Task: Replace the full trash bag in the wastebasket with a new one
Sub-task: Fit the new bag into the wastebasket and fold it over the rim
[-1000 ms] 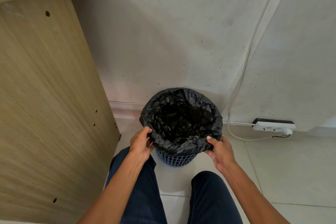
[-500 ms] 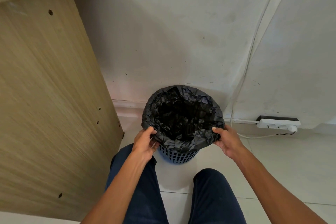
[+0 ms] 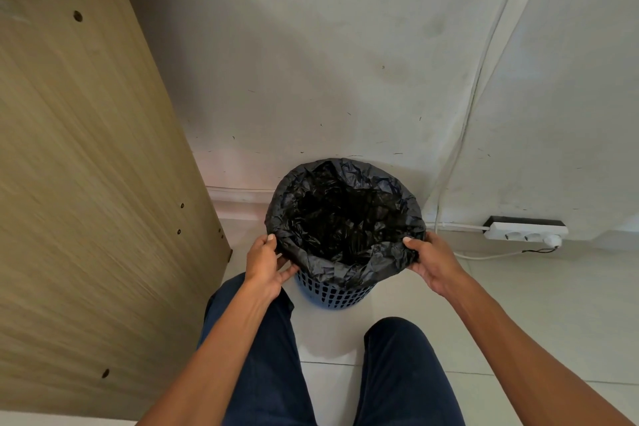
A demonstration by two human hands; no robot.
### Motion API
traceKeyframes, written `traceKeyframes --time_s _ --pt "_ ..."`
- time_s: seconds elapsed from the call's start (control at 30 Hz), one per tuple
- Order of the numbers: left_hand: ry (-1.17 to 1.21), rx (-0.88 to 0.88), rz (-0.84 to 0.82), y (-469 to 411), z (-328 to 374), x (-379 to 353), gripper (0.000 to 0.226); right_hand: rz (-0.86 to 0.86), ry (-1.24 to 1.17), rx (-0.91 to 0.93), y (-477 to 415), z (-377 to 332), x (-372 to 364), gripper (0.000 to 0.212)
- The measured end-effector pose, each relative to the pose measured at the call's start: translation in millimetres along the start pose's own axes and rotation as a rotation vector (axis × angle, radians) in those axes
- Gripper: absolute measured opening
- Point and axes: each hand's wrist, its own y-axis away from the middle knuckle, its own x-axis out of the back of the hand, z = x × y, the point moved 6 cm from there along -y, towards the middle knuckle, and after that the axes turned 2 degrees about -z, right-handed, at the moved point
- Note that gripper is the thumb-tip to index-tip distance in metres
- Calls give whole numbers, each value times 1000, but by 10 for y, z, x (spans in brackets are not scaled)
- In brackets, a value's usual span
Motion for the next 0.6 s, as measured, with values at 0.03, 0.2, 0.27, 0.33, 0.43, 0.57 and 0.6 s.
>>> traceKeyframes --time_s 0.03,0.2,0.27,0.33,0.43,0.57,0.6 --pt "15 23 5 -9 20 15 17 2 1 8 3 -1 0 30" --pt "4 31 -6 -109 155 24 22 55 -24 46 20 32 4 16" --pt "-20 17 -28 -133 163 -2 30 65 -95 20 18 76 3 25" --pt "-10 27 -58 -145 168 -28 32 59 -200 -28 38 115 -6 26" --pt "55 97 -102 -179 150 -35 28 40 -347 -111 59 178 -43 15" --pt "92 138 -117 -224 135 16 29 33 -400 -150 83 201 -104 27" --pt "133 135 -117 -219 136 19 29 35 -409 -157 86 203 -114 33"
